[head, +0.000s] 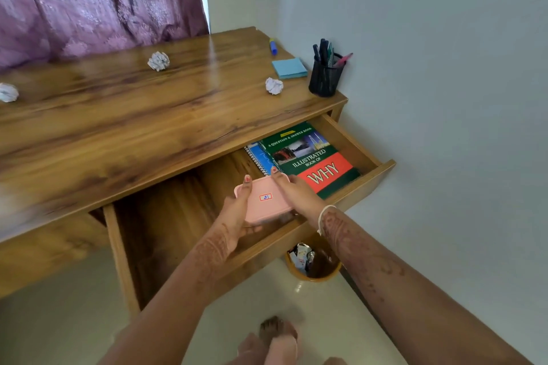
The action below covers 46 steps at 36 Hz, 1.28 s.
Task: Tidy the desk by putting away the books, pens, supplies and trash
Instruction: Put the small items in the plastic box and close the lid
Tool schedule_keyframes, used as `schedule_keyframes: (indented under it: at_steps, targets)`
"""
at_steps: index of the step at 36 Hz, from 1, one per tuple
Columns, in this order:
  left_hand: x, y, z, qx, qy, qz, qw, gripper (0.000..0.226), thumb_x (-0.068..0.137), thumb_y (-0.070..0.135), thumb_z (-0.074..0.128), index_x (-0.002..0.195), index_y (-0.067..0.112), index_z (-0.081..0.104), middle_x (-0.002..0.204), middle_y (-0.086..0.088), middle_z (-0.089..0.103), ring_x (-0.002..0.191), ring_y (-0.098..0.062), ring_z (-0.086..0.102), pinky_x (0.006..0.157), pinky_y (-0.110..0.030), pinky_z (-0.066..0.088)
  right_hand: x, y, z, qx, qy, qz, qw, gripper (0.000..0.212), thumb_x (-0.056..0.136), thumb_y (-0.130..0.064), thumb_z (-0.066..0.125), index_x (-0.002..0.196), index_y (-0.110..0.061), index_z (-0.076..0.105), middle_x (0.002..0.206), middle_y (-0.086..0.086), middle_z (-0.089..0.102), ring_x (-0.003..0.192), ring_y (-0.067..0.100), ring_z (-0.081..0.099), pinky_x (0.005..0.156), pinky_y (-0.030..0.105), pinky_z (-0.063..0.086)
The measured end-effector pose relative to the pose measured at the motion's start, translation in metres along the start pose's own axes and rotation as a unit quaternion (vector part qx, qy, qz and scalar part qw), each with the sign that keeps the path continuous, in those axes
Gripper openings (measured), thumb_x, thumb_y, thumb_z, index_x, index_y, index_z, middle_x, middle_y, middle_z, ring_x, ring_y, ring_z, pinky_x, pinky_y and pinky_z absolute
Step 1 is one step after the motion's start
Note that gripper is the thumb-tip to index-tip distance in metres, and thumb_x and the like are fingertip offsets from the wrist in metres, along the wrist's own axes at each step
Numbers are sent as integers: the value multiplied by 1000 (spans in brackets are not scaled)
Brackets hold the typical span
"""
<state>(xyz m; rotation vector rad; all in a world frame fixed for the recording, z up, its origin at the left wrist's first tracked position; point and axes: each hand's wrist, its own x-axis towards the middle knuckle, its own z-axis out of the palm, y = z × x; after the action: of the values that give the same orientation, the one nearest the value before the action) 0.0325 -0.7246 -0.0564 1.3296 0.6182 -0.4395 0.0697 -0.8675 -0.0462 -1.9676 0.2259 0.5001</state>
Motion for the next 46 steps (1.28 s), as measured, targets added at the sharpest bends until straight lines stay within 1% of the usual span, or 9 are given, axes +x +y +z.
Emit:
schedule_keyframes:
  at_steps: [3,6,12,16,21,26,30,38,46]
  targets:
    - [13,-2,3,-10,10,-10,1000,76,83,72,46,131,13,46,109,-12,69,91,-25,69,59,-31,56,13,-4,-10,-43,-57,0,997,52,93,-64,37,96,-18,61,102,14,70,90,28,67,85,39,51]
    - [21,-5,5,0,16,-19,1000,72,86,70,44,132,14,45,111,-12,68,94,-25,69,60,-31,57,23,-1,-14,-72,-85,6,994,61,96,-62,33,108,-10,63,104,14,69,88,24,64,85,37,49]
    - [35,-3,5,12,20,-40,999,46,97,52,43,118,12,54,98,-10,69,87,-24,65,71,-36,55,47,10,-12,-127,-100,30,986,72,89,-72,31,107,-10,63,102,13,70,94,31,67,88,45,52]
    - [42,-5,-1,39,24,-65,997,42,100,44,44,119,9,56,95,-9,66,83,-22,61,60,-32,52,54,11,-11,-172,-99,15,980,72,89,-71,32,100,-9,65,96,14,70,90,31,67,83,44,52]
    - [46,-8,-9,50,29,-88,994,42,97,43,50,120,9,55,102,-11,64,87,-23,60,59,-31,51,61,18,-10,-213,-92,-12,973,66,92,-65,36,97,-6,65,94,13,69,88,30,66,76,41,51]
    - [45,-15,-16,54,31,-101,993,47,93,49,54,121,11,55,106,-11,67,95,-27,63,68,-33,52,64,25,-9,-232,-101,-31,967,53,93,-60,42,95,-11,62,94,9,65,87,28,62,70,37,44]
    - [37,-17,-10,45,41,-96,994,35,95,46,52,112,15,54,100,-8,67,89,-25,62,76,-37,53,64,26,-10,-235,-110,-40,965,58,93,-60,43,106,-7,65,100,11,67,91,28,63,74,39,47]
    - [21,-25,-8,64,82,-77,992,35,97,41,52,113,11,58,105,-10,69,103,-28,64,95,-43,52,60,26,-10,-260,-123,-73,955,52,93,-60,42,94,-13,64,94,8,68,86,25,63,72,37,48]
    - [2,-22,0,112,108,-46,987,32,97,23,56,126,10,53,111,-8,66,99,-24,66,91,-41,56,54,25,-14,-307,-116,-94,940,50,96,-59,38,104,-16,63,103,7,66,94,26,63,73,33,46]
